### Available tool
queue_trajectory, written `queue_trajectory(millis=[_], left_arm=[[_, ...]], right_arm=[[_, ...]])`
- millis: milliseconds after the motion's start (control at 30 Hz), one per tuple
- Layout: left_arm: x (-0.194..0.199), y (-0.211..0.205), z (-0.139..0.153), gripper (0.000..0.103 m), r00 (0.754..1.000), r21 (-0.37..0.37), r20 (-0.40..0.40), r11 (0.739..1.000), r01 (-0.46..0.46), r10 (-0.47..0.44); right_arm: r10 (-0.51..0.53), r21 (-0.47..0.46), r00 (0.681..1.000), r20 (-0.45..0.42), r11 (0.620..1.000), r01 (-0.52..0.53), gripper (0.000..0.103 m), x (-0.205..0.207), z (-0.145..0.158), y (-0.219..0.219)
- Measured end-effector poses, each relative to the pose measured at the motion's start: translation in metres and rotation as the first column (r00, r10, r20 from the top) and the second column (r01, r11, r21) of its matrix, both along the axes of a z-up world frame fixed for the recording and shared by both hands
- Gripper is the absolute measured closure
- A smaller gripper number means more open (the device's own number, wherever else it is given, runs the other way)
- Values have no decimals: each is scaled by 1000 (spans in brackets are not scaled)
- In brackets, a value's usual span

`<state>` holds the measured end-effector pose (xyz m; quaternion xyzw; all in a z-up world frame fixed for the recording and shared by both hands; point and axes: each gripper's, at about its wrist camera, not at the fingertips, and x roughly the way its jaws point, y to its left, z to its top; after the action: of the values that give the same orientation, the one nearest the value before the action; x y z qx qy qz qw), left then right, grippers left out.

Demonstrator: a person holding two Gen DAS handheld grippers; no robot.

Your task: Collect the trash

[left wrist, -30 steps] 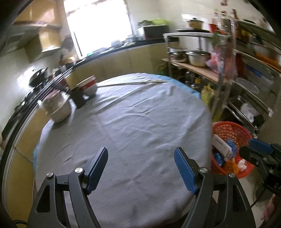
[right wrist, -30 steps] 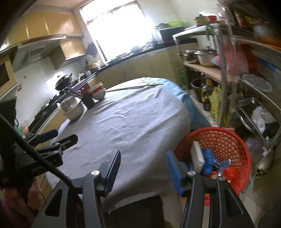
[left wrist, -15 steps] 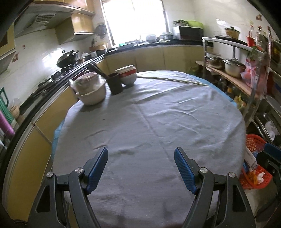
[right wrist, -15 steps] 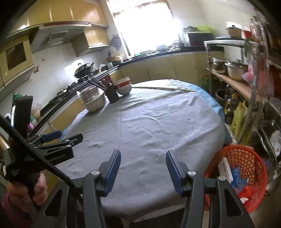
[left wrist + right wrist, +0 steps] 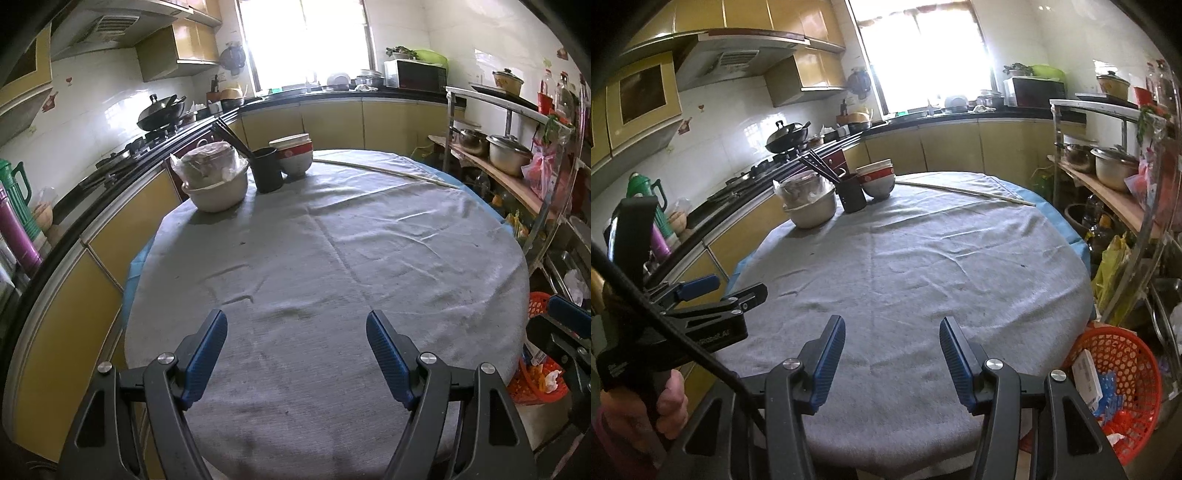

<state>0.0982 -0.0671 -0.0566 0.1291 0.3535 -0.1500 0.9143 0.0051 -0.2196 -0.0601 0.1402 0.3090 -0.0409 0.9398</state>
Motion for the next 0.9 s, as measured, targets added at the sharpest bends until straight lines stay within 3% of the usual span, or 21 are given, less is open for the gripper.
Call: queue_trajectory(millis=[900], left_arm=[[4, 17, 1, 25, 999, -17, -3, 999, -39, 39]], right_arm=[[-3, -5, 999, -33, 1000, 3, 46, 16, -2, 11]])
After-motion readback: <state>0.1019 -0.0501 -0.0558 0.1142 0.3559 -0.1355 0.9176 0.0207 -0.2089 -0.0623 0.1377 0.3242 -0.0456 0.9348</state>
